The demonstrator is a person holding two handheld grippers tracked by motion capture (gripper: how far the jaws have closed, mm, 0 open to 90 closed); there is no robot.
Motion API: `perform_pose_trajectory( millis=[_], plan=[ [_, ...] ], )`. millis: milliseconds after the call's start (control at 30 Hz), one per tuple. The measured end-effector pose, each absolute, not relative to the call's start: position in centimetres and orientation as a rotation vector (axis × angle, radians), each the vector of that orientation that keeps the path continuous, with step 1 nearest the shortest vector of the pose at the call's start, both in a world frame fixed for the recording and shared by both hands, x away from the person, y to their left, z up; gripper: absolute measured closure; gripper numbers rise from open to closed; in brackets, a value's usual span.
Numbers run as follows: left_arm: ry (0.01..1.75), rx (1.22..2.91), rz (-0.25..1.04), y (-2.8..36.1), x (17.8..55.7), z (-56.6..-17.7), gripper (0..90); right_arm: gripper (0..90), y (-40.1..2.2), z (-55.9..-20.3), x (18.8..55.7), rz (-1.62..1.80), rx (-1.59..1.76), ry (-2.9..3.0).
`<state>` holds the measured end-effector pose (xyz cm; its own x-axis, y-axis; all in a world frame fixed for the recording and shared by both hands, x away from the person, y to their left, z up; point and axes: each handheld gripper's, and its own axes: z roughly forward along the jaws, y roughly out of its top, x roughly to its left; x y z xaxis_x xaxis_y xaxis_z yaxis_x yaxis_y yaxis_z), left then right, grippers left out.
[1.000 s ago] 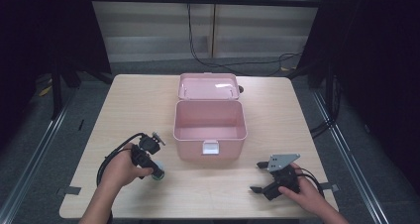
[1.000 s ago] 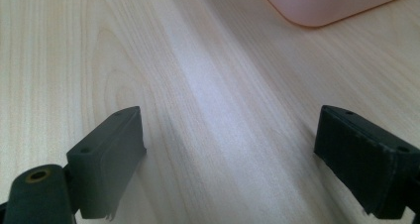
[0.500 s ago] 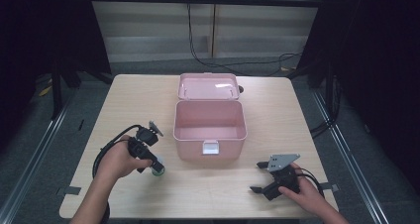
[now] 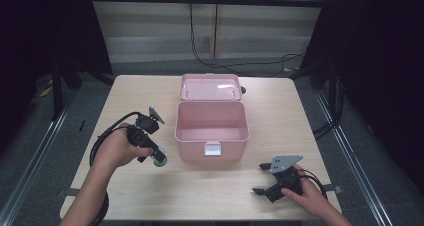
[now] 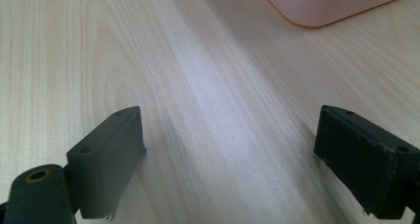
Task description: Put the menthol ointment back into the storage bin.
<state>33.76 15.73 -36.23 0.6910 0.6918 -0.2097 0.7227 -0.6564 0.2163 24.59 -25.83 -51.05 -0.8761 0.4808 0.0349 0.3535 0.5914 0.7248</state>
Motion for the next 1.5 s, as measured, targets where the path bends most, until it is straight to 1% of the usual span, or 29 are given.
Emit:
perform_pose_trajectory(
  millis=[833, 1333, 1500],
  plan=[
    [1.137, 2.595, -0.122, 13.8, 36.2, -31.1, 50.0, 11.2, -25.8, -51.0, 24.6, 1.153, 0.701, 2.653],
    [1.139, 2.566, -0.108, 12.4, 37.8, -29.0, 50.0, 11.2, -25.8, -51.0, 24.6, 1.151, 0.701, 2.655],
    [1.139, 2.575, -0.082, 12.0, 38.4, -28.2, 50.0, 11.2, -25.8, -51.0, 24.6, 1.151, 0.701, 2.655]
  ],
)
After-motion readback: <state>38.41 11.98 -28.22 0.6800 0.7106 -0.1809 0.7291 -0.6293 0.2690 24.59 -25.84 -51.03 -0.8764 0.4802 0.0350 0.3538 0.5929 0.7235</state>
